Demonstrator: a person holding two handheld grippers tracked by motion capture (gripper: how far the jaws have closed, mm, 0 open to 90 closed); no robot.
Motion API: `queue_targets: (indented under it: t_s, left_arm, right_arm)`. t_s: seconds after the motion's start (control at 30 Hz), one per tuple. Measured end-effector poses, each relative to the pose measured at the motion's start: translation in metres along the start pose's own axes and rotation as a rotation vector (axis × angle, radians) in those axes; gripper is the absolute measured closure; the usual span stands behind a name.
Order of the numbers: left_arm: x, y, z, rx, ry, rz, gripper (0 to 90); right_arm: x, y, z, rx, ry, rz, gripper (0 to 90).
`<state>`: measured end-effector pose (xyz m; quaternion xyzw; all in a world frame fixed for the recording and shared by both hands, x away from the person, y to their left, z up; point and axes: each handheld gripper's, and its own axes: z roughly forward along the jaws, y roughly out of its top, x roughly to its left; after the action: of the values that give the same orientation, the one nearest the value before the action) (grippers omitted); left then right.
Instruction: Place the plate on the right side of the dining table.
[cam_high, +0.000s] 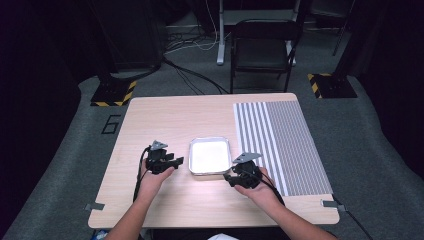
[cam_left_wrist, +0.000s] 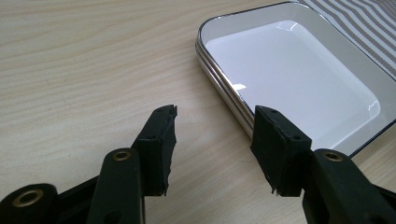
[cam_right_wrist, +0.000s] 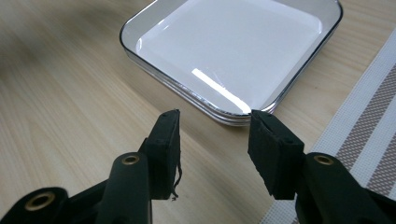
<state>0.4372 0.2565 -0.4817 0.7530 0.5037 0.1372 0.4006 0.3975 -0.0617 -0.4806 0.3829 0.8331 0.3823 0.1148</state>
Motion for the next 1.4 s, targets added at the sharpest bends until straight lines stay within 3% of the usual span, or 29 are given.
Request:
queue_targets:
  t_s: [0.17, 0.23, 0.43, 0.83, 0.9, 1.1, 1.4]
  left_arm:
    - [0.000, 0.008, -0.005, -0.004, -0.013, -0.014, 51.4]
    - [0.000, 0.010, -0.007, -0.007, -0.013, -0.017, 51.9]
    - [-0.002, 0.018, -0.007, -0.014, -0.031, -0.037, 54.3]
    - [-0.005, 0.021, 0.005, -0.014, -0.074, -0.095, 59.3]
    - [-0.004, 0.021, 0.006, -0.013, -0.080, -0.105, 59.3]
    - [-0.001, 0.021, 0.008, -0.015, -0.087, -0.142, 60.6]
    - [-0.001, 0.021, 0.013, -0.019, -0.088, -0.180, 61.6]
  right_arm:
    - [-0.009, 0.006, -0.007, -0.021, -0.015, 0.018, 56.0]
    - [-0.018, 0.011, -0.010, -0.023, 0.010, 0.046, 57.2]
    - [-0.030, 0.019, -0.013, -0.037, 0.004, 0.083, 57.9]
    - [-0.059, 0.027, -0.001, -0.052, 0.023, 0.219, 61.2]
    - [-0.060, 0.027, -0.001, -0.053, 0.023, 0.223, 61.3]
    - [-0.070, 0.029, 0.003, -0.069, 0.040, 0.296, 62.1]
    - [-0.073, 0.033, 0.010, -0.093, 0.075, 0.381, 63.0]
